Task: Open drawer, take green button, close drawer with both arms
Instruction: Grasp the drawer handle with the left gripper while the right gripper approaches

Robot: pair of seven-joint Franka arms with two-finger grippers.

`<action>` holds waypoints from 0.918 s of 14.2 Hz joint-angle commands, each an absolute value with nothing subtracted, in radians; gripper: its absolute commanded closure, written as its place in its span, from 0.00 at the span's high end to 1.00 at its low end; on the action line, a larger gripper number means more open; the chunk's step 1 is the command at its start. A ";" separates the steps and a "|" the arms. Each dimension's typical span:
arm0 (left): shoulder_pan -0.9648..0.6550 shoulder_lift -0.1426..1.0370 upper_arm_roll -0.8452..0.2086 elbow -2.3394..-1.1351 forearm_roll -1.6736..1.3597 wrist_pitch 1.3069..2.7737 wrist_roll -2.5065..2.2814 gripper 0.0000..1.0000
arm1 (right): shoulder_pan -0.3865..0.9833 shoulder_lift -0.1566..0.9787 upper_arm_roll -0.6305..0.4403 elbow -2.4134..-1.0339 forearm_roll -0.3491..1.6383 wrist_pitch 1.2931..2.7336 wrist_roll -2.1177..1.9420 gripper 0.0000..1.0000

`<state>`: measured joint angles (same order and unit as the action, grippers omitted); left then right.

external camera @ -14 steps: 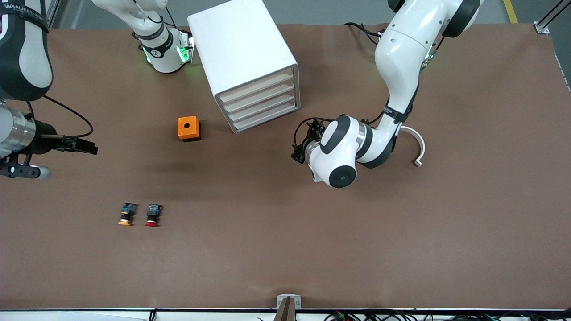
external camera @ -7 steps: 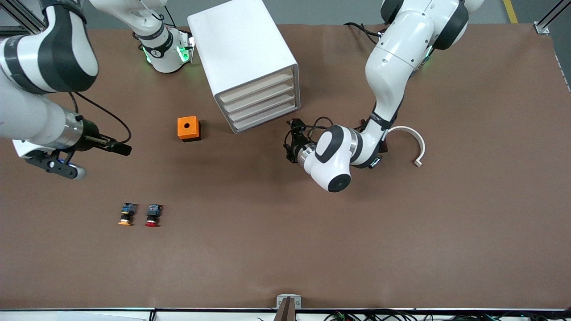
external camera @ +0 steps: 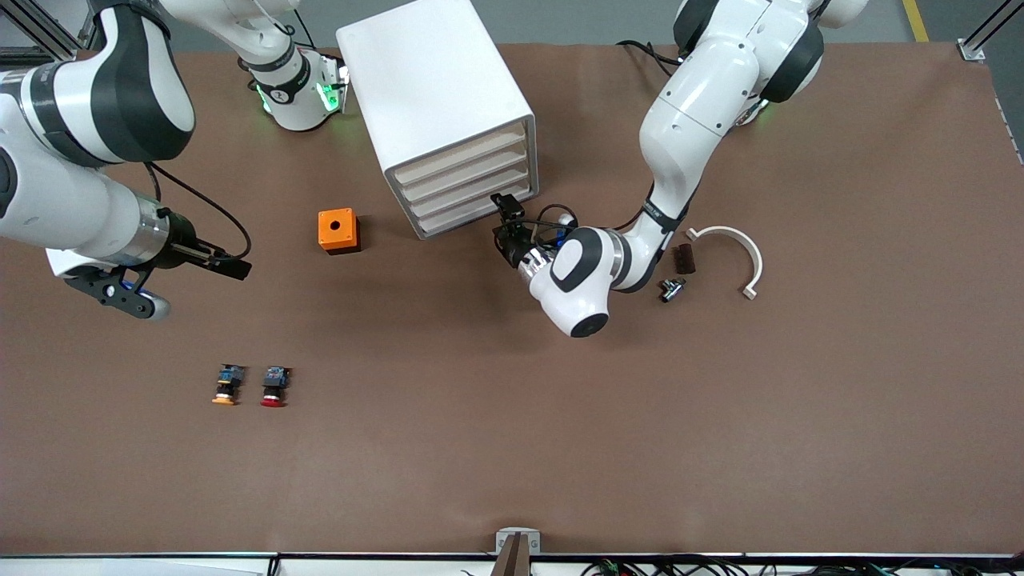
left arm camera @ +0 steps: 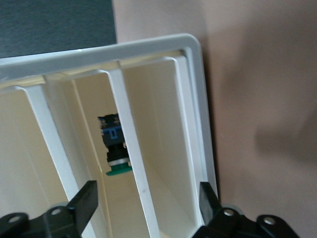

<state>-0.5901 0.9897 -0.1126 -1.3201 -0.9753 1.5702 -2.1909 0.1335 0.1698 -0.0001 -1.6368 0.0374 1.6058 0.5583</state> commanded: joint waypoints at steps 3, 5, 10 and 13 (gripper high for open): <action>-0.594 1.015 -0.135 -1.315 -1.002 1.487 -2.246 0.59 | 0.135 0.144 -0.003 -1.675 0.051 1.615 0.574 1.00; -0.595 1.023 -0.147 -1.324 -1.000 1.479 -2.246 0.55 | 0.135 0.144 -0.003 -1.675 0.051 1.615 0.574 1.00; -0.624 1.046 -0.152 -1.339 -0.999 1.467 -2.247 0.45 | 0.135 0.144 -0.003 -1.675 0.051 1.615 0.574 1.00; -0.647 1.048 -0.152 -1.339 -0.997 1.425 -2.244 0.31 | 0.135 0.144 -0.003 -1.675 0.051 1.615 0.574 1.00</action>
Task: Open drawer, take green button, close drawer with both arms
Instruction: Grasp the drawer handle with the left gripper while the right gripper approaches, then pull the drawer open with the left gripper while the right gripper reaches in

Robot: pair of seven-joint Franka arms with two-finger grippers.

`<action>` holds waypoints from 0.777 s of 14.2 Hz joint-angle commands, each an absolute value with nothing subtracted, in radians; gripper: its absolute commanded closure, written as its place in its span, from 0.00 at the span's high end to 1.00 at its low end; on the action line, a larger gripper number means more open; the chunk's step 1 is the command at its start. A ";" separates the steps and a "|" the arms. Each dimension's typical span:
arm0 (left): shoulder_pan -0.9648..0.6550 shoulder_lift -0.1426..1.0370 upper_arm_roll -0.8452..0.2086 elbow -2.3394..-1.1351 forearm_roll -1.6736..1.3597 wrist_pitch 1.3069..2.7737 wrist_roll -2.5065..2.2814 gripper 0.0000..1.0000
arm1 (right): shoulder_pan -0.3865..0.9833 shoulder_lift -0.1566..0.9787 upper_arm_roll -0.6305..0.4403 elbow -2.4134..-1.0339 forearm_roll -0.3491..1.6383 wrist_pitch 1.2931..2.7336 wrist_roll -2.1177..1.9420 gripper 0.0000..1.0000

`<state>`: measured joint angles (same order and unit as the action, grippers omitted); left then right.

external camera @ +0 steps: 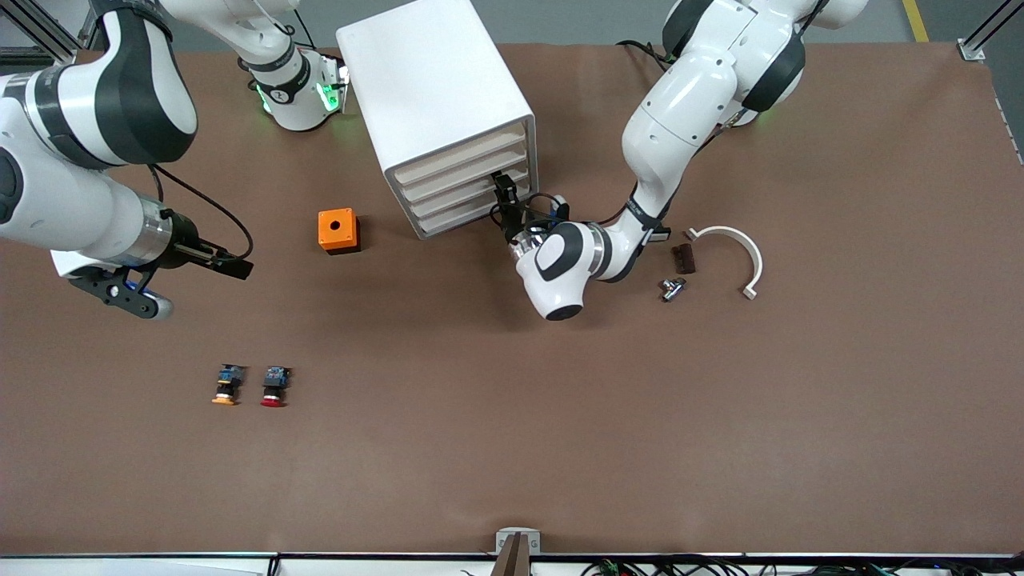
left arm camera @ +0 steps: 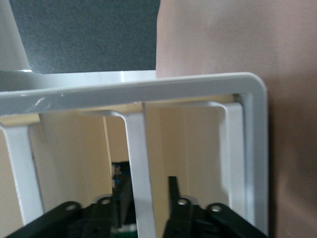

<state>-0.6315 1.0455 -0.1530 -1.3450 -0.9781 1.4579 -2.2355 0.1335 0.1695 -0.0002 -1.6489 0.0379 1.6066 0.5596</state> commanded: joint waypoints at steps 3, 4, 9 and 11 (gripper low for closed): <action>-0.664 1.048 -0.152 -1.345 -0.988 1.396 -2.244 0.19 | 0.135 0.144 -0.003 -1.677 0.051 1.615 0.574 1.00; -0.669 1.048 -0.152 -1.345 -0.985 1.390 -2.243 0.17 | 0.135 0.144 -0.003 -1.677 0.051 1.615 0.574 1.00; -0.654 1.046 -0.144 -1.339 -0.994 1.390 -2.246 0.07 | 0.135 0.144 -0.003 -1.677 0.052 1.615 0.574 1.00; -0.638 1.048 -0.141 -1.339 -0.999 1.390 -2.244 0.07 | 0.135 0.144 -0.003 -1.677 0.052 1.615 0.574 1.00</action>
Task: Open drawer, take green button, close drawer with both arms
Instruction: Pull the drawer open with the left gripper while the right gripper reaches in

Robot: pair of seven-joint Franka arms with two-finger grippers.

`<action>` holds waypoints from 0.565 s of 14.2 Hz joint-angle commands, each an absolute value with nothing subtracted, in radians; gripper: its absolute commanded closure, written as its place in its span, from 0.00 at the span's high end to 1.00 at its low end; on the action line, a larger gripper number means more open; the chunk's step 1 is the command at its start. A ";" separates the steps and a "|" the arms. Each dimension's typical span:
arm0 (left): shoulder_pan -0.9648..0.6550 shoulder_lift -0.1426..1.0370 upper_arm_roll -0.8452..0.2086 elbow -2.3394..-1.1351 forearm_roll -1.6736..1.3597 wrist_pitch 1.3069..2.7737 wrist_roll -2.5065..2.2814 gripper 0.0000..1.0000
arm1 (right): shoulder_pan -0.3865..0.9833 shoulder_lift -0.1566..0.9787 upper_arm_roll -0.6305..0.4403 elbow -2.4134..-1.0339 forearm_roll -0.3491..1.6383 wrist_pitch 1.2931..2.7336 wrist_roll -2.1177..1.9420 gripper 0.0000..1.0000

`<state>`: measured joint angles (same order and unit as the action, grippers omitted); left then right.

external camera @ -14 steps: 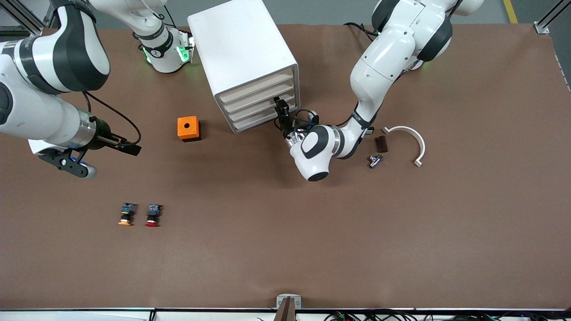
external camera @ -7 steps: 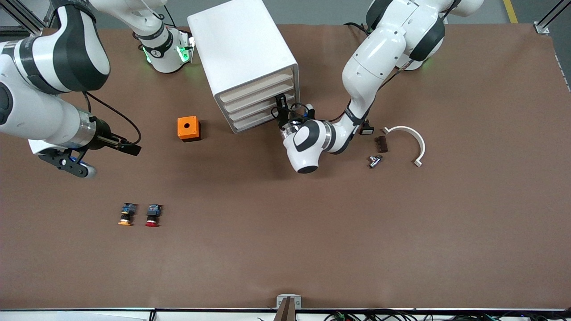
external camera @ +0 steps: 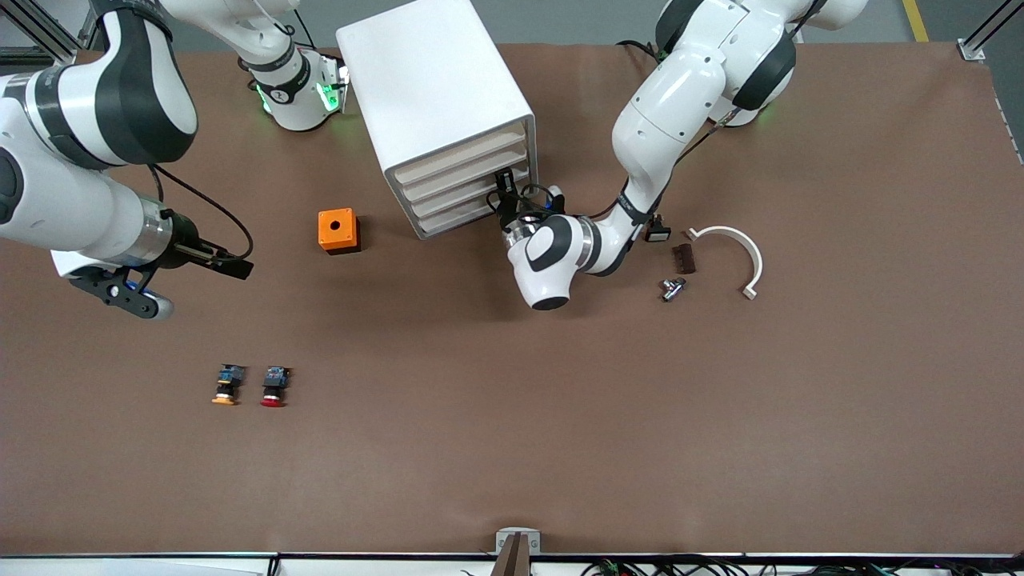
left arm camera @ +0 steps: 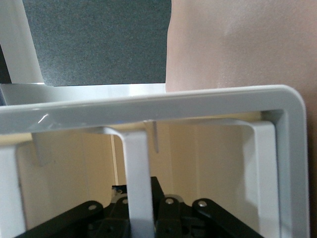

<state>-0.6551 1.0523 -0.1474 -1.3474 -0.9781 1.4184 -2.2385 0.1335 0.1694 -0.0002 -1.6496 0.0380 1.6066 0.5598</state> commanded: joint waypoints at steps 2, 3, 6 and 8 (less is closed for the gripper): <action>-0.606 1.054 -0.141 -1.338 -1.000 1.391 -2.243 0.07 | 0.135 0.144 -0.003 -1.677 0.052 1.615 0.574 1.00; -0.591 1.058 -0.141 -1.336 -1.003 1.394 -2.241 0.09 | 0.137 0.143 -0.003 -1.678 0.052 1.615 0.574 1.00; -0.533 1.068 -0.140 -1.335 -1.023 1.405 -2.243 0.09 | 0.167 0.124 -0.003 -1.718 0.055 1.660 0.603 1.00; -0.491 1.069 -0.140 -1.335 -1.051 1.405 -2.237 0.09 | 0.228 0.124 -0.003 -1.723 0.055 1.677 0.717 1.00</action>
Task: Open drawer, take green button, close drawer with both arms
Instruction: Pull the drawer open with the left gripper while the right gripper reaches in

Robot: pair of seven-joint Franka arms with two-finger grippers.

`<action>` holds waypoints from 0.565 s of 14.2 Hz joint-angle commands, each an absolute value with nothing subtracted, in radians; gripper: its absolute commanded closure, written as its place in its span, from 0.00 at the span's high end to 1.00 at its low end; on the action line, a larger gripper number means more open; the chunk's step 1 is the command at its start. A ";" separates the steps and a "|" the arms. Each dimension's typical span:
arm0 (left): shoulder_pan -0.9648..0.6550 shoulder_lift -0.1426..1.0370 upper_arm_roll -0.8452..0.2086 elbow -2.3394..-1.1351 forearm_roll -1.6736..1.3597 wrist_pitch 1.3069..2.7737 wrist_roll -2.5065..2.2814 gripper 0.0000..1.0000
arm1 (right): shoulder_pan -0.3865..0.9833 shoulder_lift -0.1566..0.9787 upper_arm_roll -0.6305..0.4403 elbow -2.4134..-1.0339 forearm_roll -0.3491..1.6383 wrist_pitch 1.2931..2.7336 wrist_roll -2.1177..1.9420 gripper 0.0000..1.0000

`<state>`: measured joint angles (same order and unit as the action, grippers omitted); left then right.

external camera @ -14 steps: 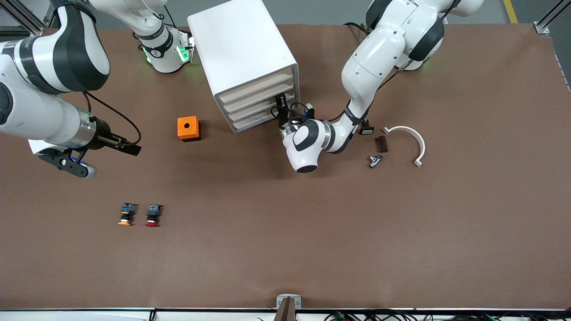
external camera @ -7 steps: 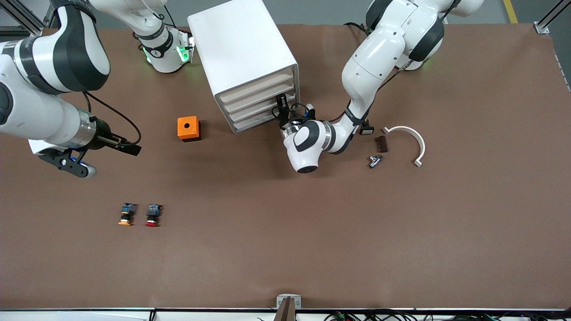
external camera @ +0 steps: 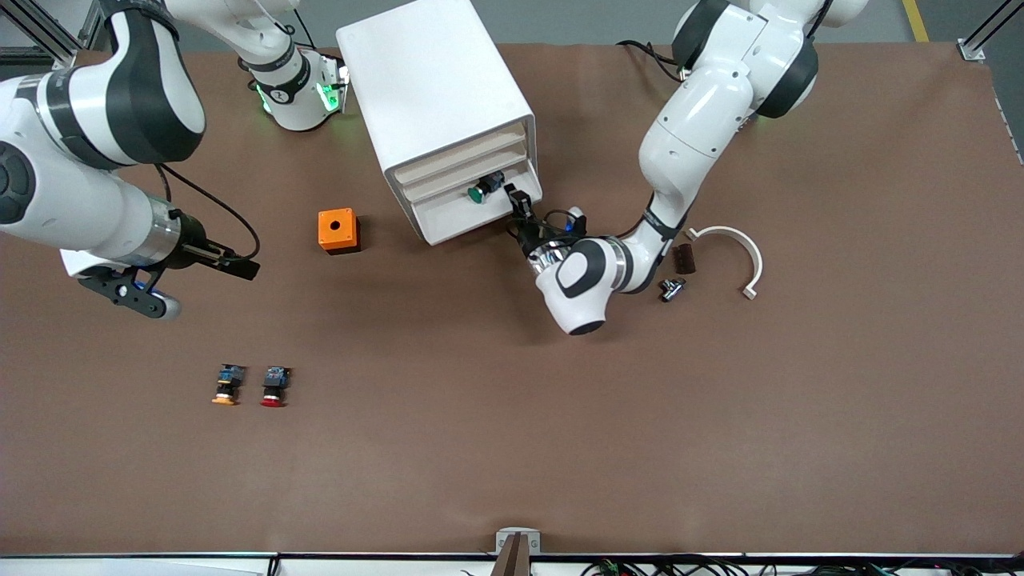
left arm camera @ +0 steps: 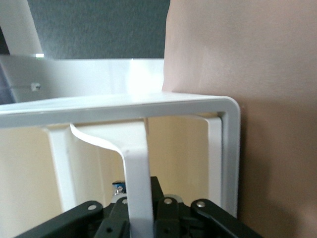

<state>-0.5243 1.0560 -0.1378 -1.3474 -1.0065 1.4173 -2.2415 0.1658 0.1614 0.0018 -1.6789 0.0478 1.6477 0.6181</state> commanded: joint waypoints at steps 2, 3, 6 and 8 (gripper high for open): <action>-0.462 1.075 -0.140 -1.335 -1.072 1.419 -2.237 0.10 | 0.303 0.129 -0.003 -1.727 0.055 1.715 0.864 1.00; -0.440 1.075 -0.140 -1.335 -1.080 1.437 -2.237 0.11 | 0.348 0.130 -0.003 -1.729 0.055 1.736 0.935 1.00; -0.391 1.083 -0.140 -1.333 -1.094 1.471 -2.230 0.13 | 0.472 0.161 -0.003 -1.730 0.055 1.810 1.162 1.00; -0.370 1.086 -0.140 -1.333 -1.094 1.489 -2.226 0.13 | 0.550 0.189 -0.003 -1.730 0.055 1.853 1.279 1.00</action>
